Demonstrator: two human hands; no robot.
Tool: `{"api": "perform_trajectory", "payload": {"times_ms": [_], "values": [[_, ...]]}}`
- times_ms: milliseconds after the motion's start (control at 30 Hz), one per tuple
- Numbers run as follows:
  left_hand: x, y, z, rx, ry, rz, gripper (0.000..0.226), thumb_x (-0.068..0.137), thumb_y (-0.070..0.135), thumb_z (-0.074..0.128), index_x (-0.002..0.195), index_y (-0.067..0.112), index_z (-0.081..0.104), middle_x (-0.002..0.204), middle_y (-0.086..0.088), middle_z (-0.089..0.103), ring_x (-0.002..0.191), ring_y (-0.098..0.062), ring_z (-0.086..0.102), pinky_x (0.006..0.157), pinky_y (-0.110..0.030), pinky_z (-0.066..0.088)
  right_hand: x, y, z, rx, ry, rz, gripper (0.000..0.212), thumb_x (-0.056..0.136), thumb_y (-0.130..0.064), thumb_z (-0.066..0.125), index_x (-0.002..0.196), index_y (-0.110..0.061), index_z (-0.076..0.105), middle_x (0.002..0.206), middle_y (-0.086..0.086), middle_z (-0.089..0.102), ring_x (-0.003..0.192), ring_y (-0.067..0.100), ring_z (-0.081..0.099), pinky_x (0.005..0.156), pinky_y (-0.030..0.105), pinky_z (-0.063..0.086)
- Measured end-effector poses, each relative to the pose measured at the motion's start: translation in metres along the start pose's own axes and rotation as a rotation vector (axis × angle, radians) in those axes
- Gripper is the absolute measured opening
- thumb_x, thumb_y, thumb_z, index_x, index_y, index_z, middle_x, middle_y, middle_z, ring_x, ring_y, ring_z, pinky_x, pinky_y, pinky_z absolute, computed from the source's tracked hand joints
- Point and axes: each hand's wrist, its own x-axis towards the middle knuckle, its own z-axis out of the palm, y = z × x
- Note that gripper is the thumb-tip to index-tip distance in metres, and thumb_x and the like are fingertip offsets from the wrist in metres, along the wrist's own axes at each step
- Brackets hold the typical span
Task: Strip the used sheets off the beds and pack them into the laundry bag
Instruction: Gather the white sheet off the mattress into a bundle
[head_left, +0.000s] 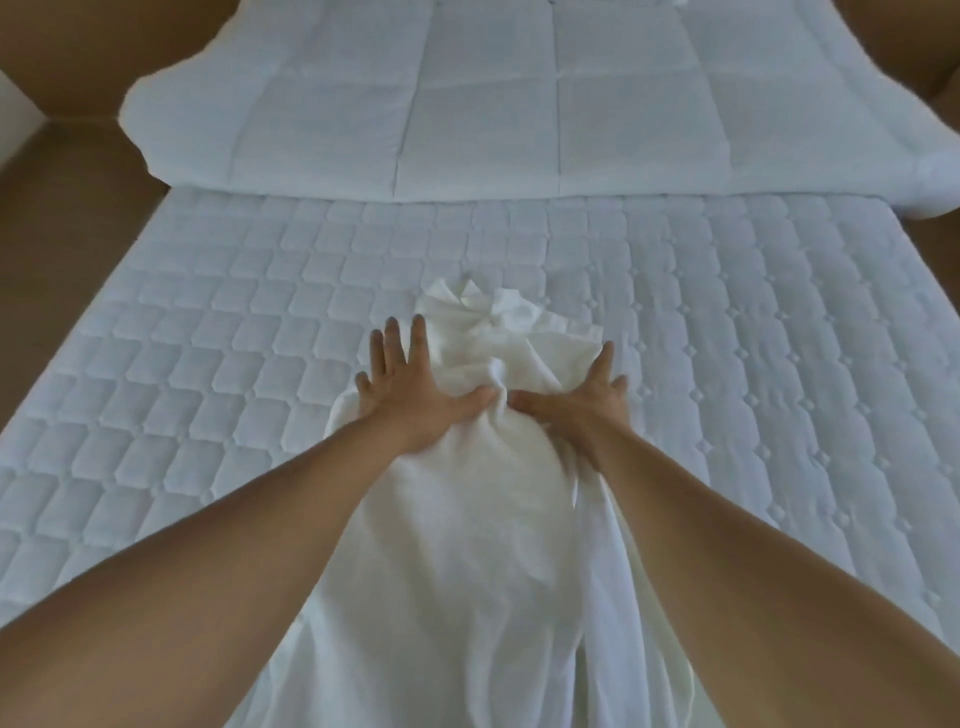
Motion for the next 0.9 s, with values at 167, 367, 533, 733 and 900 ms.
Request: {"api": "perform_trajectory", "payload": {"times_ms": [167, 367, 533, 733, 900], "values": [[0.005, -0.014, 0.028, -0.561, -0.218, -0.153, 0.117, 0.071, 0.071, 0.071, 0.159, 0.026, 0.009, 0.158, 0.002, 0.034, 0.139, -0.027, 0.042, 0.111, -0.041, 0.039, -0.011, -0.012, -0.002, 0.138, -0.089, -0.168, 0.06, 0.069, -0.027, 0.083, 0.125, -0.025, 0.059, 0.094, -0.011, 0.066, 0.09, 0.014, 0.068, 0.077, 0.033, 0.058], [-0.03, 0.013, -0.04, -0.762, -0.065, 0.029, 0.018, 0.09, 0.036, 0.067, 0.097, 0.024, 0.079, 0.095, 0.004, 0.077, 0.093, -0.017, 0.073, 0.087, -0.034, 0.057, -0.083, -0.047, -0.04, 0.543, -0.041, -0.318, 0.023, 0.08, -0.035, 0.081, 0.094, -0.018, 0.072, 0.086, -0.005, 0.075, 0.079, 0.012, 0.072, 0.074, 0.03, 0.057], [-0.11, 0.008, -0.098, -0.865, 0.023, 0.047, 0.056, 0.091, 0.047, 0.062, 0.073, -0.006, 0.056, 0.069, -0.007, 0.054, 0.063, -0.019, 0.052, 0.068, -0.032, 0.041, -0.185, -0.046, -0.075, 0.727, -0.156, -0.239, 0.018, 0.088, -0.032, 0.072, 0.091, -0.014, 0.075, 0.084, 0.007, 0.077, 0.075, 0.025, 0.075, 0.071, 0.04, 0.06], [-0.217, -0.033, -0.112, -0.816, 0.222, 0.217, 0.05, 0.07, 0.068, 0.054, 0.099, 0.031, 0.073, 0.067, 0.002, 0.067, 0.063, -0.009, 0.063, 0.066, -0.028, 0.052, -0.289, -0.004, -0.061, 0.916, -0.268, -0.059, 0.048, 0.078, -0.045, 0.067, 0.097, -0.002, 0.076, 0.095, 0.021, 0.076, 0.086, 0.036, 0.074, 0.075, 0.045, 0.061], [-0.245, -0.059, -0.075, -0.403, 0.429, 0.658, 0.048, 0.087, 0.05, 0.054, 0.117, 0.019, 0.074, 0.058, 0.015, 0.052, 0.057, -0.012, 0.053, 0.06, -0.03, 0.05, -0.336, 0.041, -0.029, 0.747, -0.413, -0.002, 0.042, 0.084, -0.05, 0.058, 0.088, -0.016, 0.083, 0.101, 0.01, 0.078, 0.097, 0.024, 0.075, 0.087, 0.039, 0.057]]}}
